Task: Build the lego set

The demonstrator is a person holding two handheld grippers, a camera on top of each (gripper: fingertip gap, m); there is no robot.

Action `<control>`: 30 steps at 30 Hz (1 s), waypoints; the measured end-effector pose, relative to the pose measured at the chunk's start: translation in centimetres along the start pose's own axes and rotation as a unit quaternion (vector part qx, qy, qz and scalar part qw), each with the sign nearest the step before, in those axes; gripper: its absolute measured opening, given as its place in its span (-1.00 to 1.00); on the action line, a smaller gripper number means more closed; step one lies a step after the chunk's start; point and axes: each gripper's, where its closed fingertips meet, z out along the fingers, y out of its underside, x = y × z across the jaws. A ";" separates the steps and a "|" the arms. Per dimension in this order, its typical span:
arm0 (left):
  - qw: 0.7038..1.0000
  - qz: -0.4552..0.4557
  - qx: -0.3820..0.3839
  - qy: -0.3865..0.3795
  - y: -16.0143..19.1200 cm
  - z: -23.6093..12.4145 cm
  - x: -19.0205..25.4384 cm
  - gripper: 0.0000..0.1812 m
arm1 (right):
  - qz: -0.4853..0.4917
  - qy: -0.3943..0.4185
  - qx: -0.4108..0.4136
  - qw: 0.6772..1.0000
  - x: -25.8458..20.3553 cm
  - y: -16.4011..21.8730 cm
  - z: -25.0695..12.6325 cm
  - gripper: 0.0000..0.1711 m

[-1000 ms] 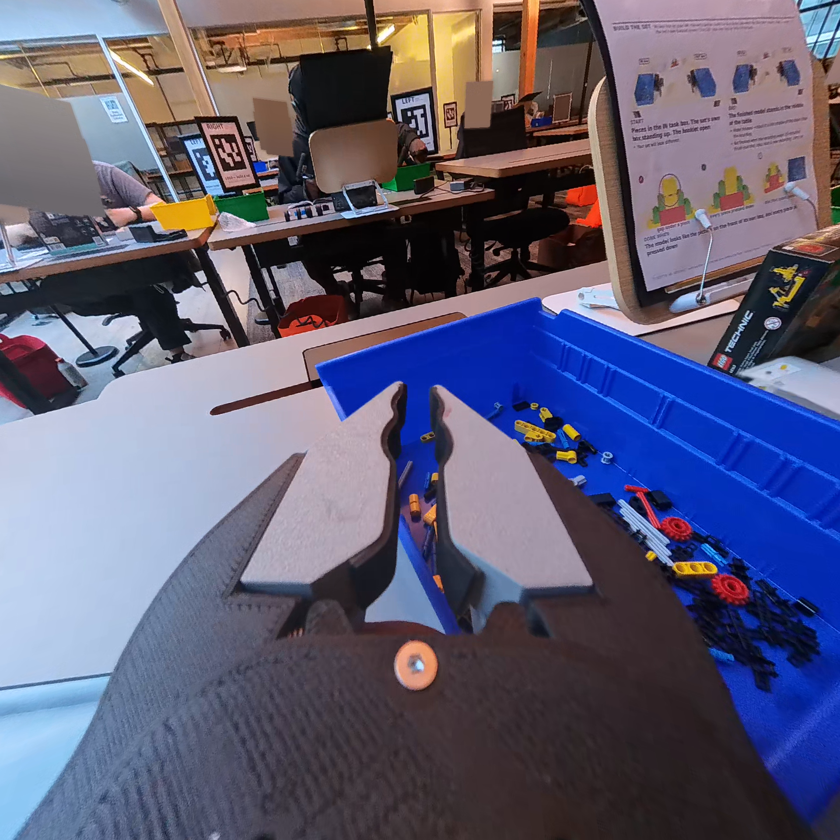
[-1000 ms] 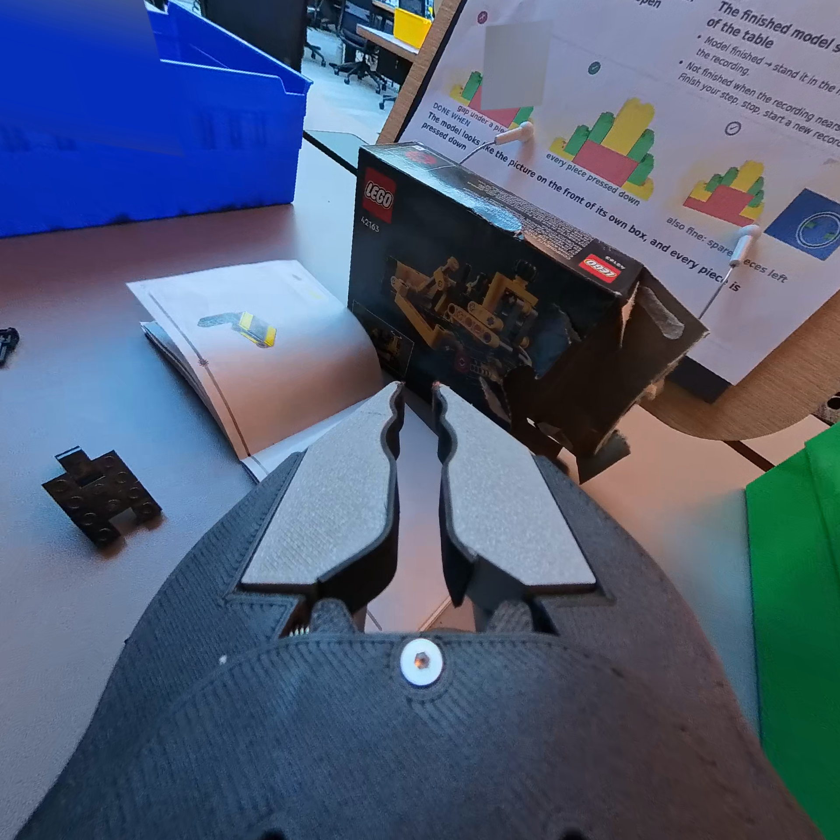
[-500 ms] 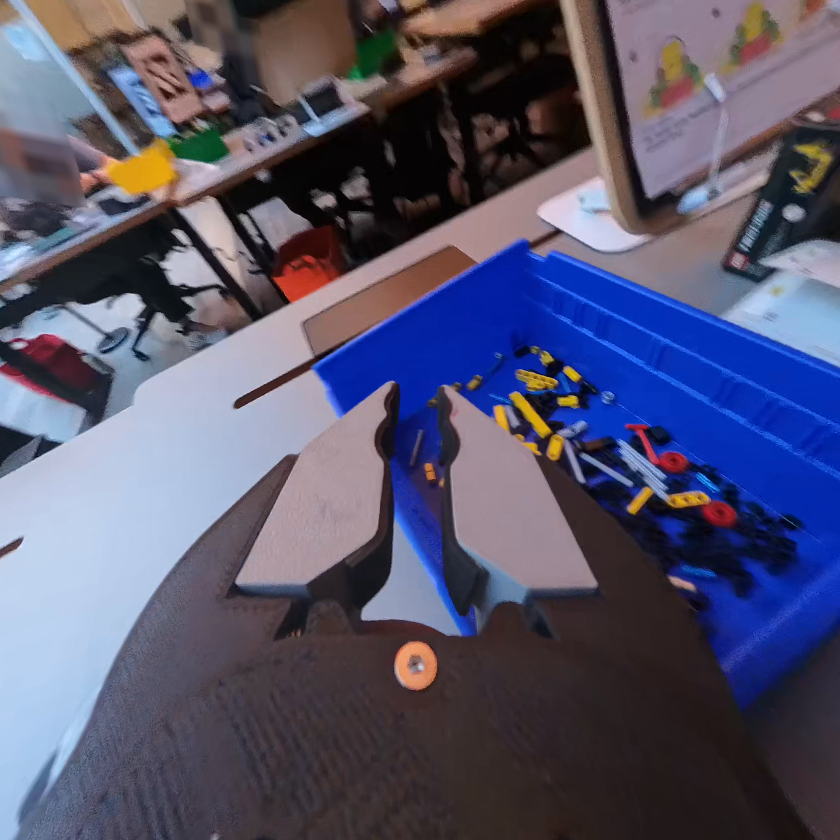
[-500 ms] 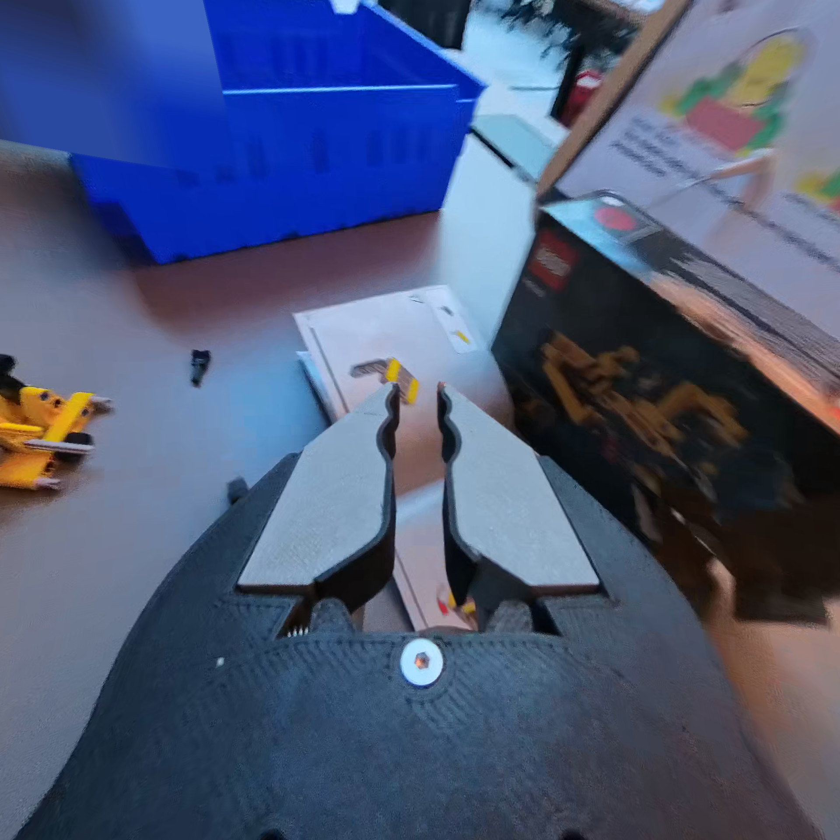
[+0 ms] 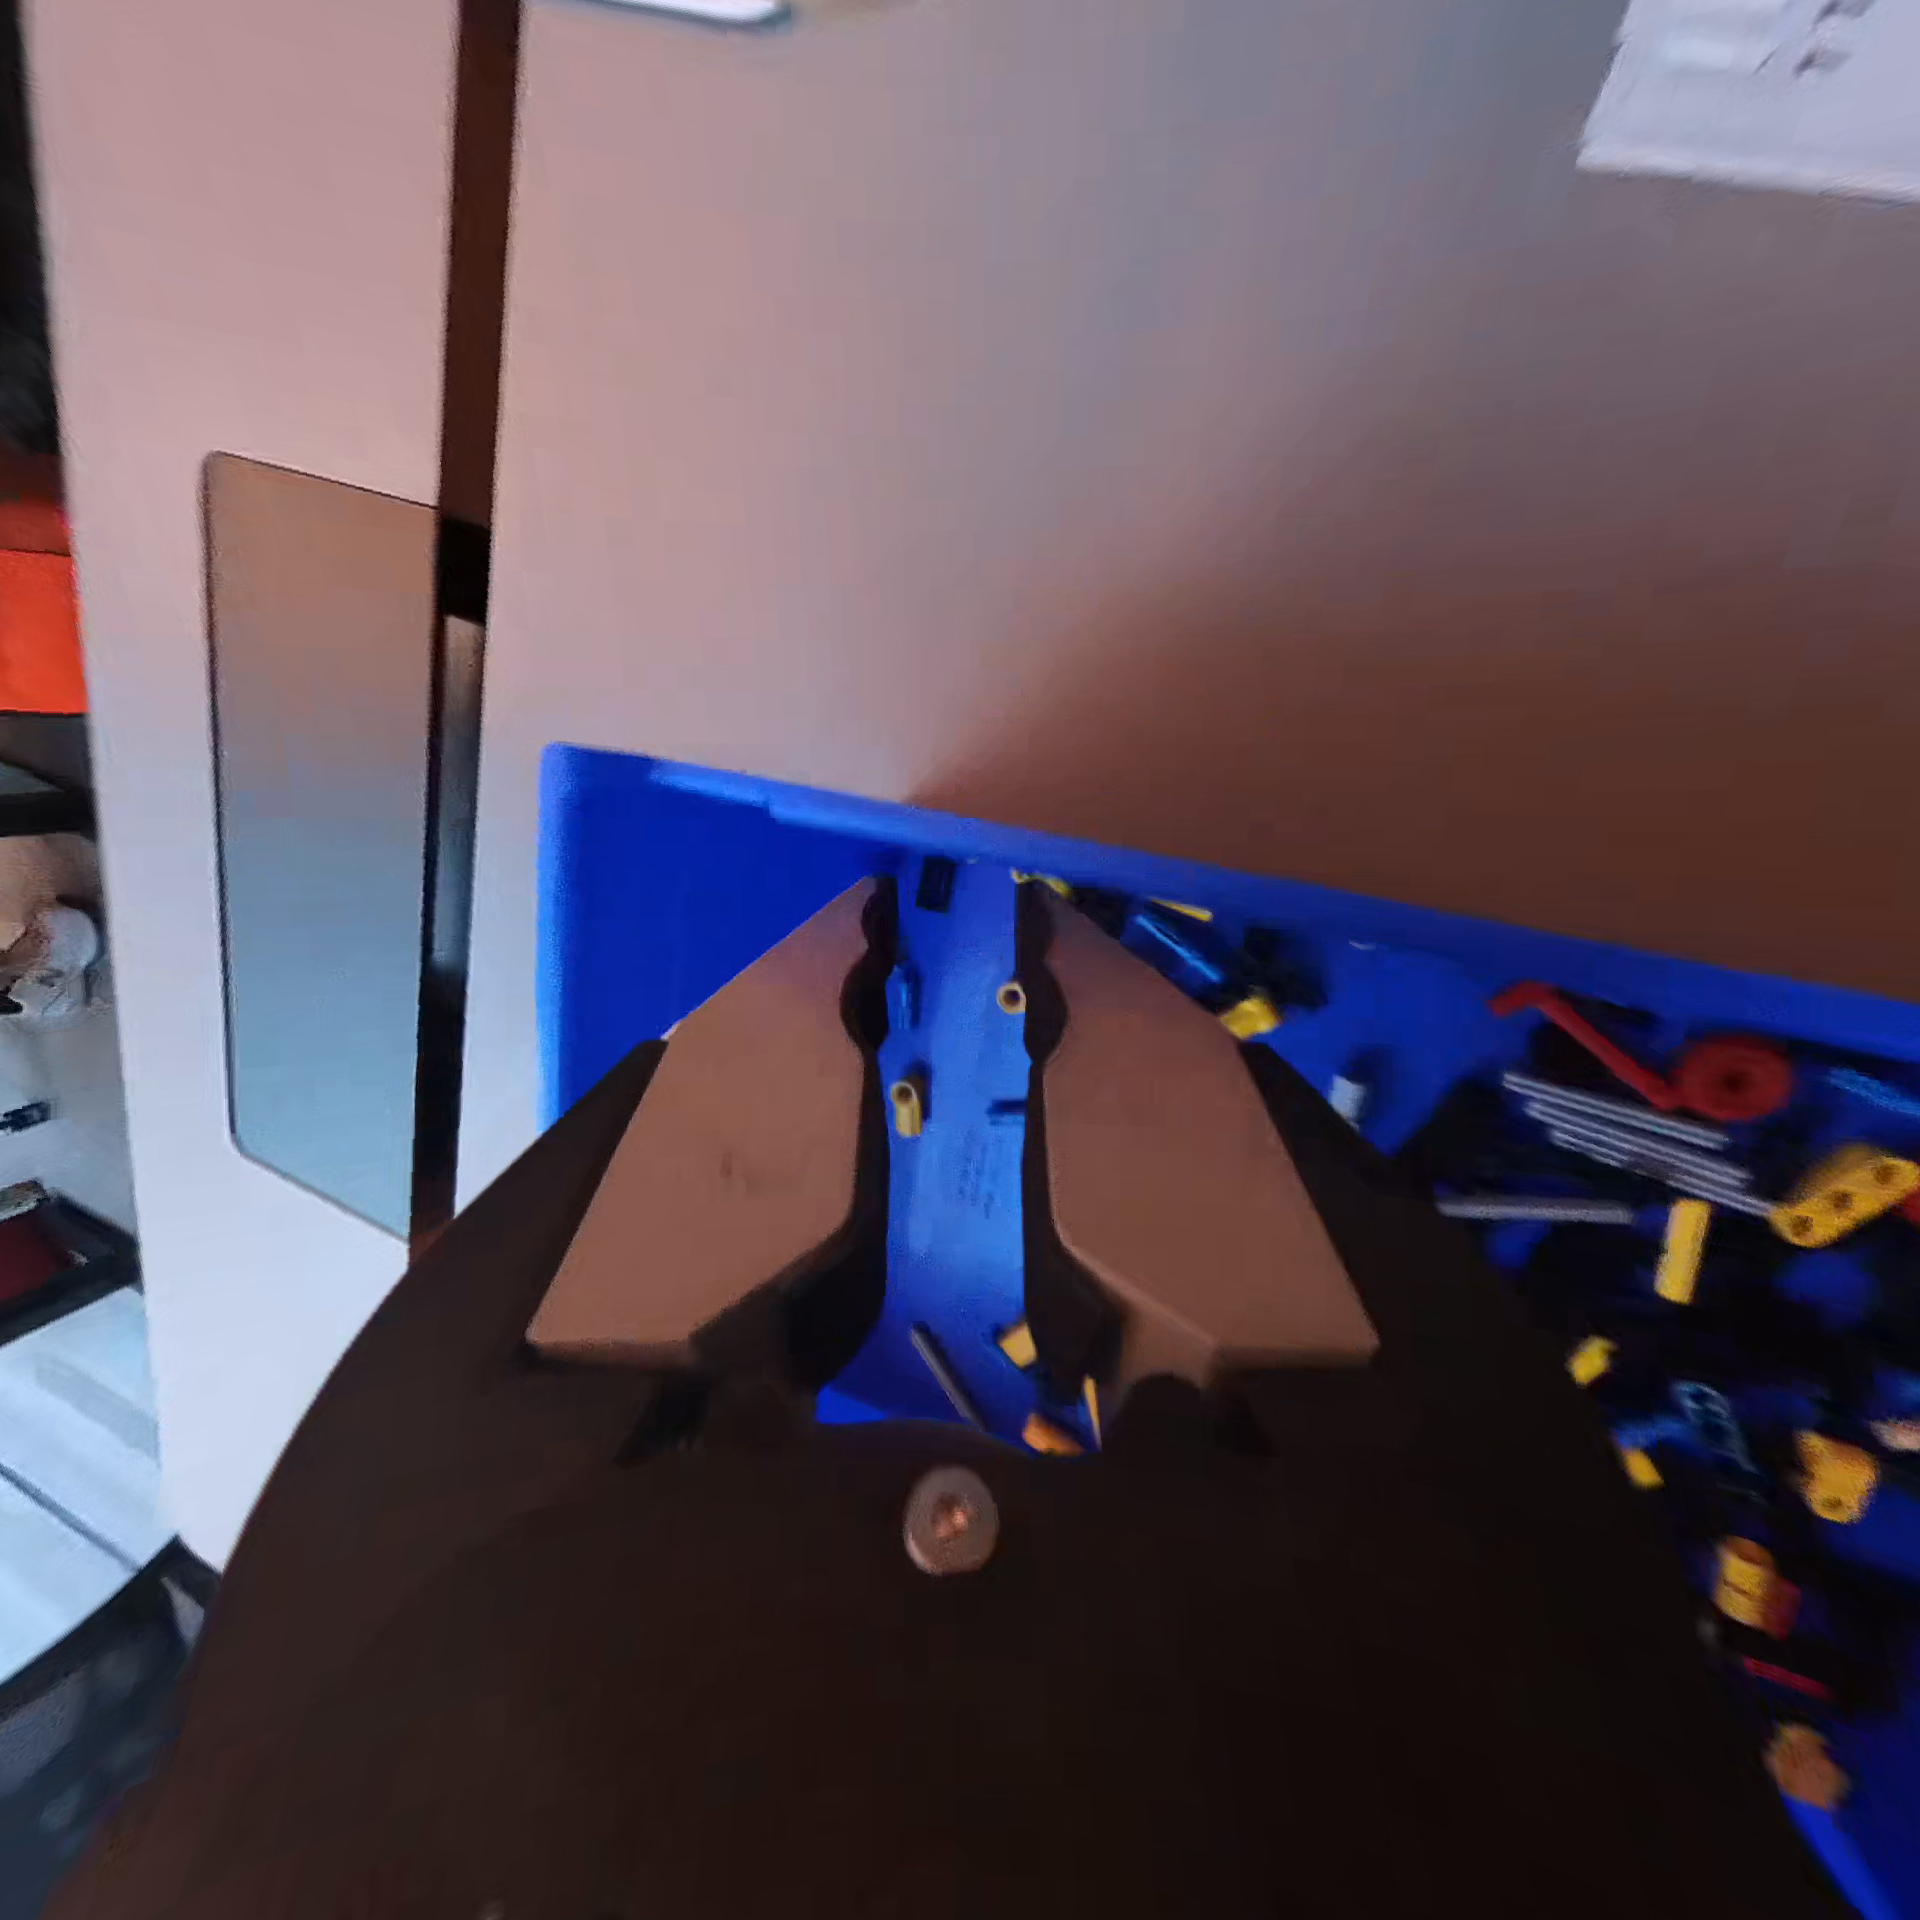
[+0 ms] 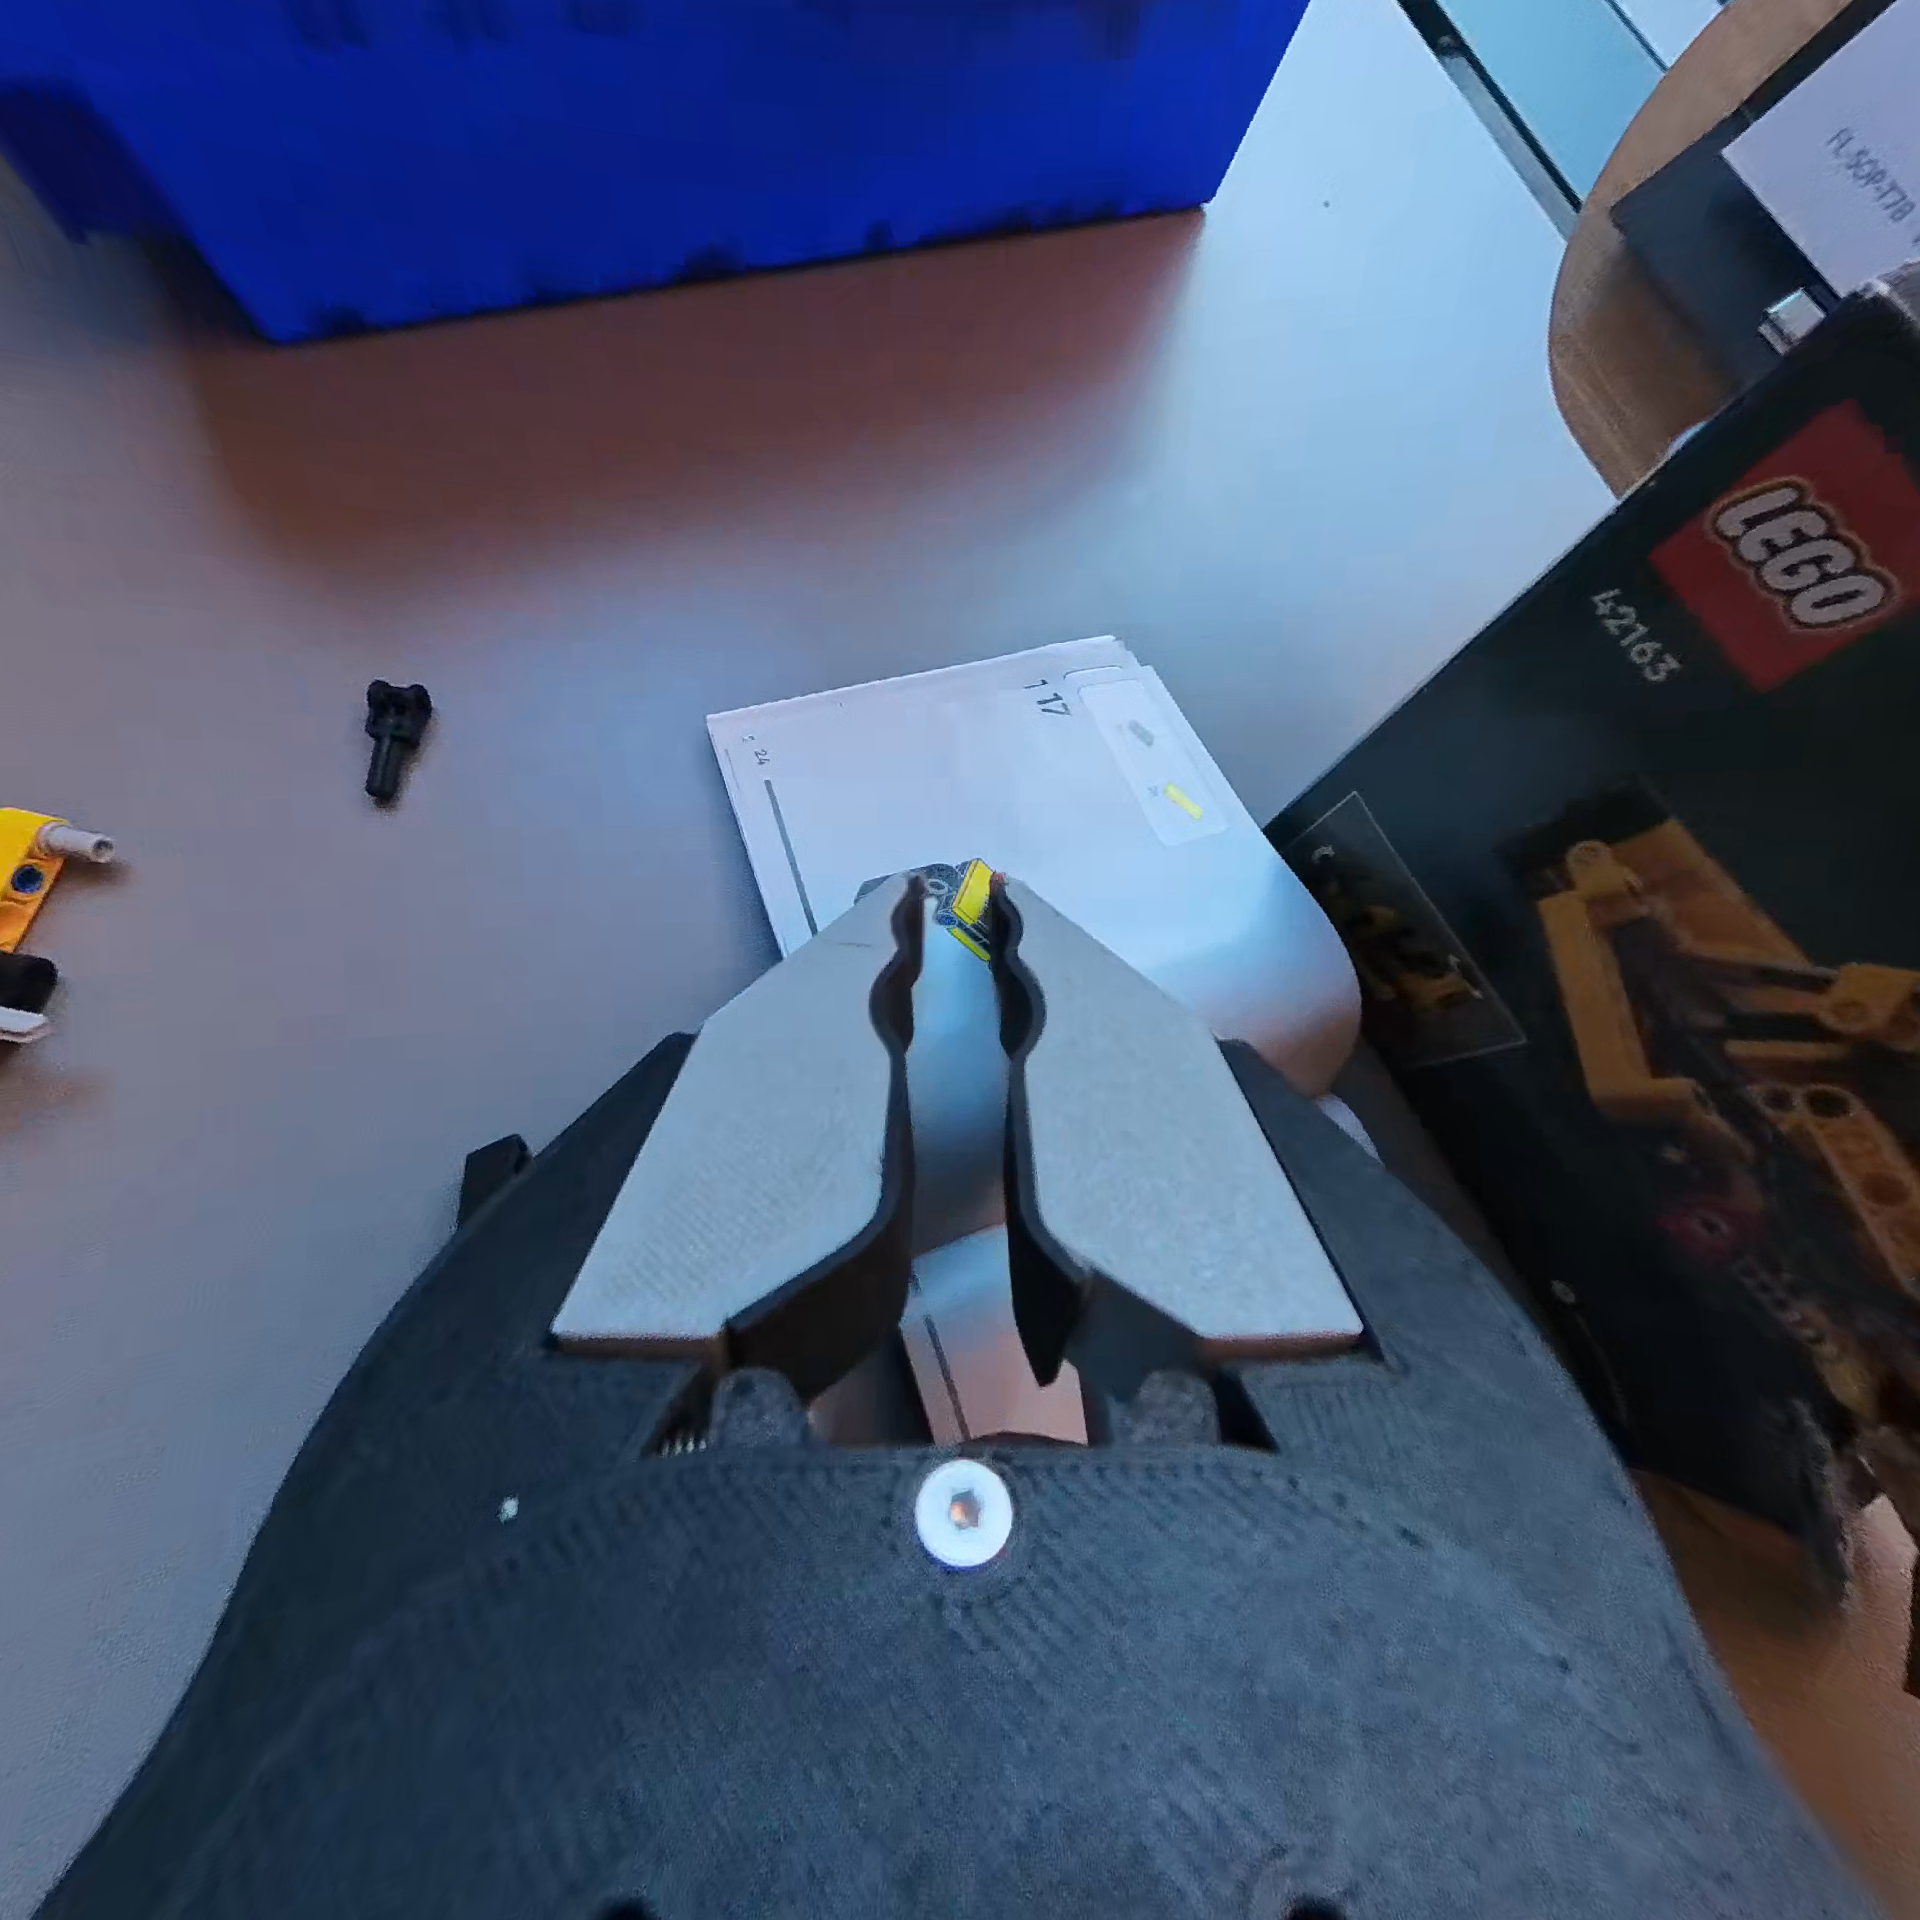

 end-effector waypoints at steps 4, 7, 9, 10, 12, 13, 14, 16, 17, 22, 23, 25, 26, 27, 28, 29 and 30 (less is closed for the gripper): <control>0.999 0.026 -0.022 0.006 0.8 2.6 -1.0 -0.76 | -0.017 -0.012 0.004 1.000 -0.8 0.1 0.1 -0.88; 0.999 0.019 -0.013 0.026 0.8 3.3 -0.8 -0.81 | -0.043 -0.012 -0.003 0.999 -1.2 0.3 0.3 -0.90; 0.999 0.006 -0.010 0.039 0.8 3.5 -0.7 -0.82 | -0.052 -0.014 -0.001 0.999 -1.4 0.2 0.4 -0.91; 0.999 0.006 -0.008 0.042 0.8 3.5 -0.7 -0.82 | -0.052 -0.015 0.003 0.999 -1.3 0.1 0.3 -0.91; 0.999 0.008 -0.011 0.044 1.0 3.4 -0.8 -0.82 | -0.046 -0.019 0.011 0.999 -1.2 -0.1 0.2 -0.91; 0.999 0.006 -0.012 0.047 1.2 3.4 -0.9 -0.82 | -0.041 -0.021 0.016 0.999 -1.2 -0.2 0.1 -0.91; 0.999 0.002 -0.010 0.051 1.3 3.4 -0.9 -0.83 | -0.037 -0.021 0.020 0.999 -1.1 -0.2 0.0 -0.91; 0.998 -0.005 -0.004 0.058 1.6 3.5 -0.9 -0.85 | -0.034 -0.016 0.026 0.999 -0.8 -0.3 -0.2 -0.92; 0.998 -0.007 -0.004 0.058 1.7 3.5 -1.0 -0.85 | -0.034 -0.014 0.026 0.999 -0.7 -0.3 -0.3 -0.92; 0.999 0.001 -0.023 0.049 3.0 3.5 -0.7 -0.80 | -0.041 -0.014 0.027 0.999 -0.8 -0.2 -0.3 -0.93; 0.998 0.008 -0.035 0.044 3.7 3.6 -0.7 -0.81 | -0.041 -0.015 0.026 0.999 -0.8 -0.2 -0.3 -0.93; 0.999 0.007 -0.035 0.026 3.9 3.6 -1.1 -0.83 | -0.042 -0.015 0.027 0.999 -0.8 -0.3 -0.3 -0.94; 0.999 0.003 -0.036 0.018 4.1 3.6 -1.3 -0.83 | -0.043 -0.015 0.029 0.999 -0.8 -0.3 -0.3 -0.94; 0.999 -0.001 -0.034 0.018 4.1 3.7 -1.4 -0.85 | -0.042 -0.014 0.030 0.999 -0.8 -0.4 -0.3 -0.94; 0.999 -0.004 -0.029 0.020 4.0 3.7 -1.4 -0.86 | -0.042 -0.014 0.031 0.999 -0.8 -0.4 -0.3 -0.94; 0.999 -0.004 -0.027 0.022 4.0 3.8 -1.4 -0.87 | -0.041 -0.015 0.030 0.999 -0.8 -0.4 -0.3 -0.94; 0.999 -0.005 -0.026 0.025 4.0 3.8 -1.4 -0.88 | -0.041 -0.015 0.030 0.999 -0.8 -0.4 -0.3 -0.94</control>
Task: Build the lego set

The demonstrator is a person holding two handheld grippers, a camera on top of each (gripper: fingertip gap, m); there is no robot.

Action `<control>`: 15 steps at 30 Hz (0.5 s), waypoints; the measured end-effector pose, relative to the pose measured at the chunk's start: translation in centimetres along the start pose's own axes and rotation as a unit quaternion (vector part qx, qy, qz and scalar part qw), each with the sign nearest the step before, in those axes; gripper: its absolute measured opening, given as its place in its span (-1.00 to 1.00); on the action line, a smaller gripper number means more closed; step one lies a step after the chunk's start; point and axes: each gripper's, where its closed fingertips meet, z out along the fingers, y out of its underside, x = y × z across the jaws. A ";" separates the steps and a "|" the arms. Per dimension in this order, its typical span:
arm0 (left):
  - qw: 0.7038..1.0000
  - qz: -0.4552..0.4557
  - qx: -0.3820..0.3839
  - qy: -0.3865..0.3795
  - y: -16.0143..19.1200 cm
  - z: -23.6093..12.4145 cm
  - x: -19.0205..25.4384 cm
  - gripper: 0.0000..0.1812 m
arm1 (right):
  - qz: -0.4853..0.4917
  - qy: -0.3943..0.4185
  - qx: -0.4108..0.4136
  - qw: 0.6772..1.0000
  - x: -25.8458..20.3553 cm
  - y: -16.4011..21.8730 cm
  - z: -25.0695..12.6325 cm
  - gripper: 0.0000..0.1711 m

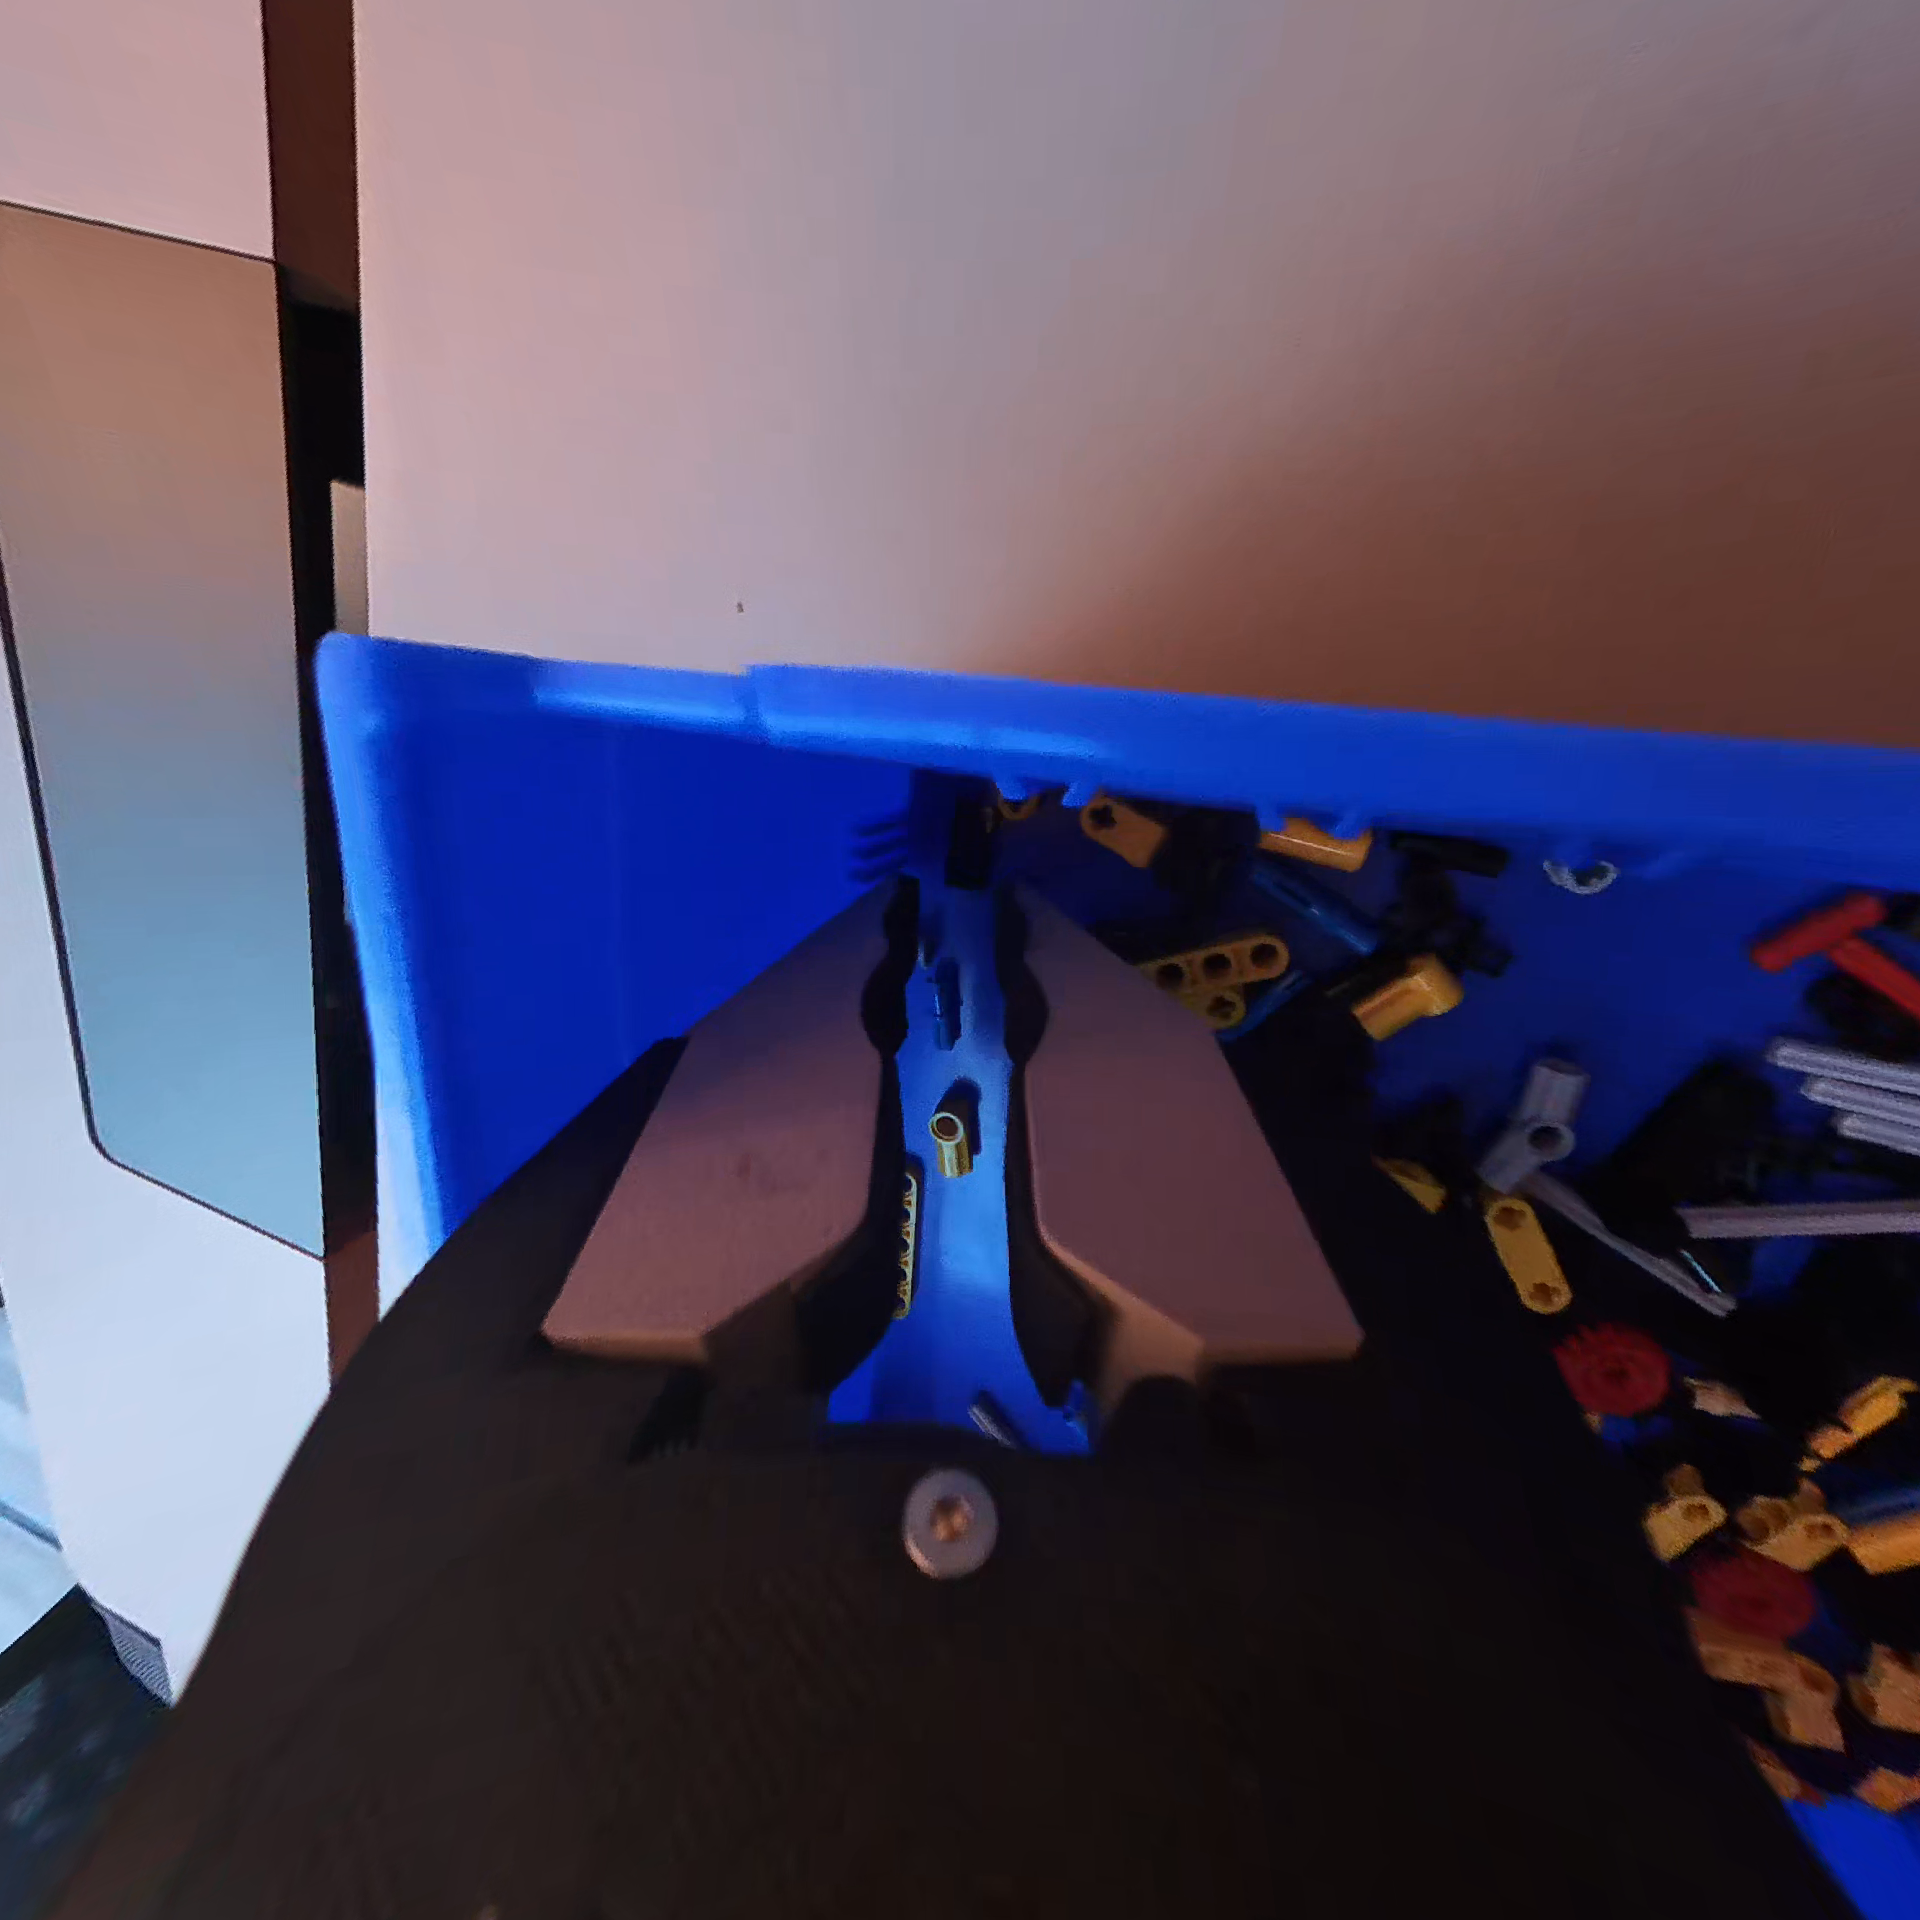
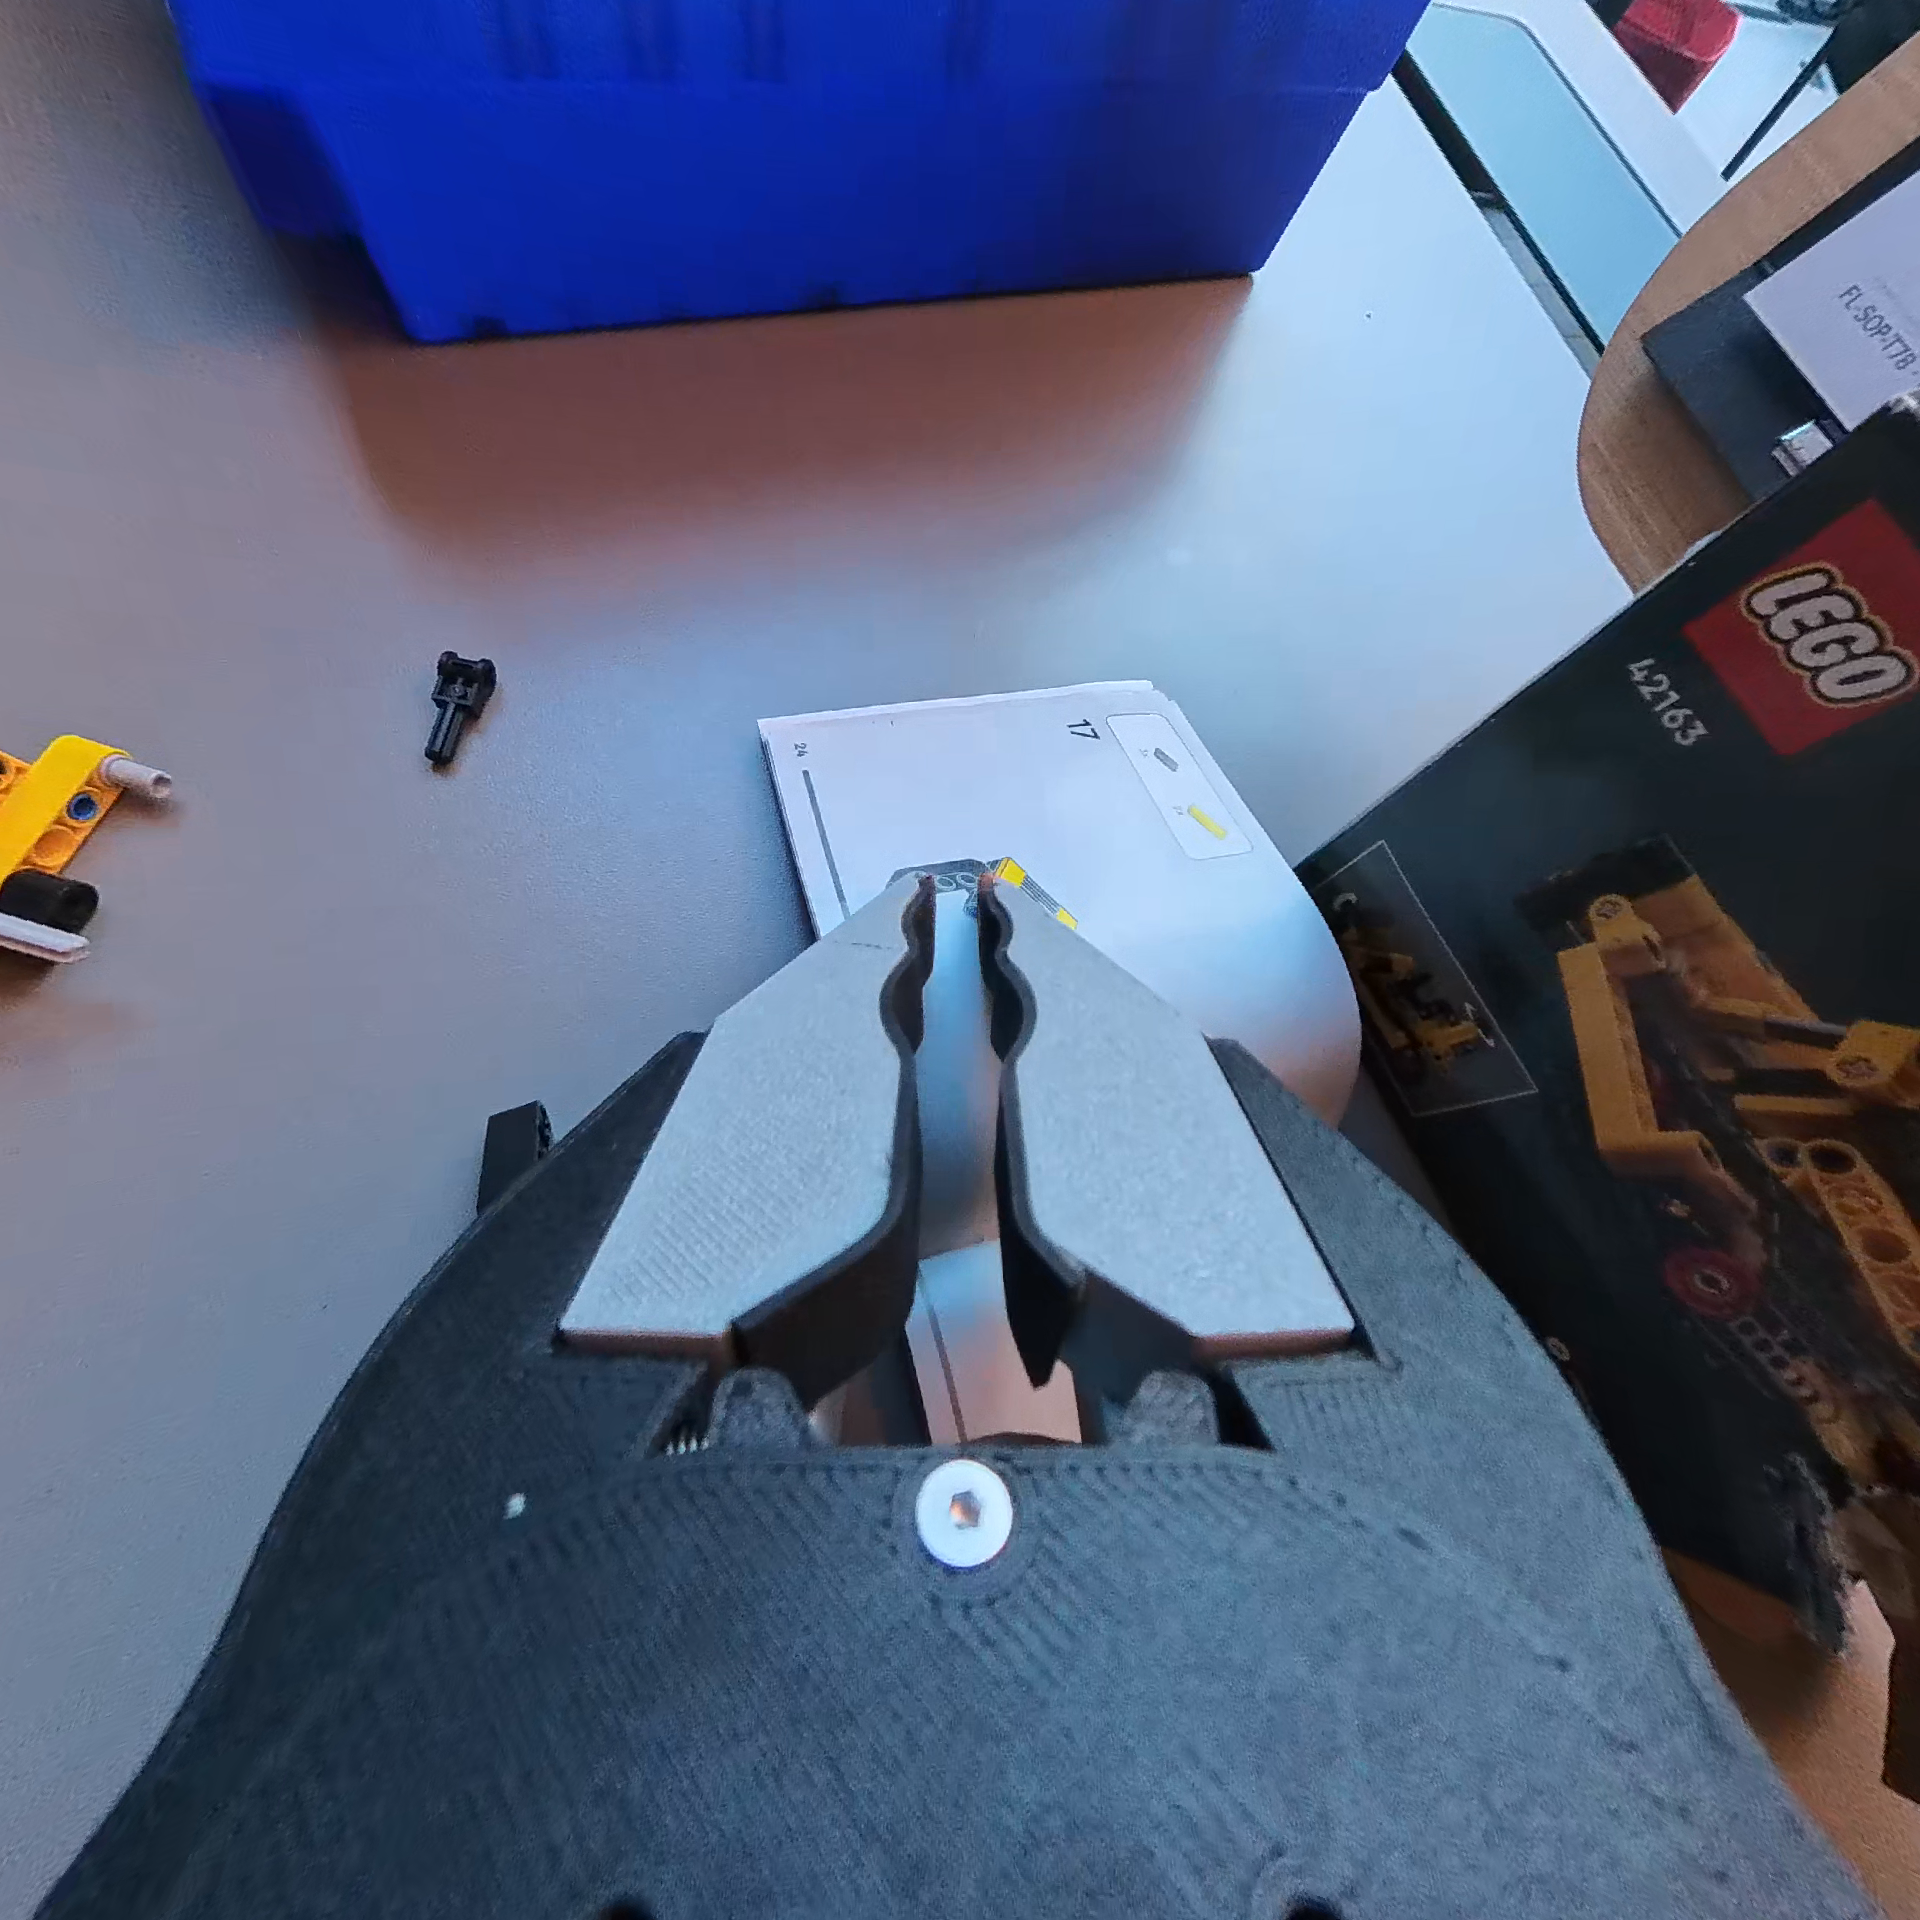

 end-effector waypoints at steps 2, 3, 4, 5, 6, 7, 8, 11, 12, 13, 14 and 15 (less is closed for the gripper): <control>1.000 -0.006 0.003 0.008 -0.1 0.0 0.1 -0.91 | -0.002 -0.001 0.000 1.000 -0.1 0.0 0.0 -0.94; 1.000 -0.007 0.005 0.012 -0.1 0.1 0.1 -0.92 | -0.004 -0.002 0.000 1.000 -0.2 0.0 0.0 -0.95; 1.000 -0.007 0.010 0.015 -0.3 0.1 0.2 -0.94 | -0.006 -0.002 0.000 1.000 -0.3 0.0 -0.1 -0.95; 1.000 -0.006 0.017 0.016 -0.5 0.2 0.3 -0.95 | -0.008 -0.002 0.001 1.000 -0.4 0.0 -0.1 -0.95; 1.000 -0.004 0.022 0.015 -0.7 0.2 0.3 -0.95 | -0.009 -0.003 0.001 1.000 -0.5 -0.1 -0.1 -0.95; 1.000 -0.001 0.022 0.013 -0.8 0.2 0.3 -0.95 | -0.009 -0.004 0.001 1.000 -0.5 -0.1 -0.1 -0.95; 1.000 0.002 0.020 0.012 -0.8 0.2 0.3 -0.95 | -0.009 -0.004 0.001 1.000 -0.5 -0.1 0.0 -0.95; 1.000 0.007 0.016 0.015 -0.9 0.2 0.4 -0.96 | -0.009 -0.007 0.000 1.000 -0.6 -0.1 0.0 -0.95; 1.000 0.006 0.015 0.016 -0.9 0.2 0.4 -0.96 | -0.009 -0.008 0.001 1.000 -0.6 -0.1 0.0 -0.96; 1.000 0.007 0.013 0.017 -0.8 0.2 0.4 -0.96 | -0.009 -0.008 0.002 1.000 -0.6 -0.1 -0.1 -0.95; 1.000 0.007 0.008 0.025 -0.7 0.2 0.6 -0.96 | -0.009 -0.009 0.002 1.000 -0.6 -0.1 -0.1 -0.95; 0.999 0.005 0.002 0.038 -0.5 0.1 0.8 -0.96 | -0.009 -0.009 0.002 1.000 -0.7 -0.1 -0.1 -0.95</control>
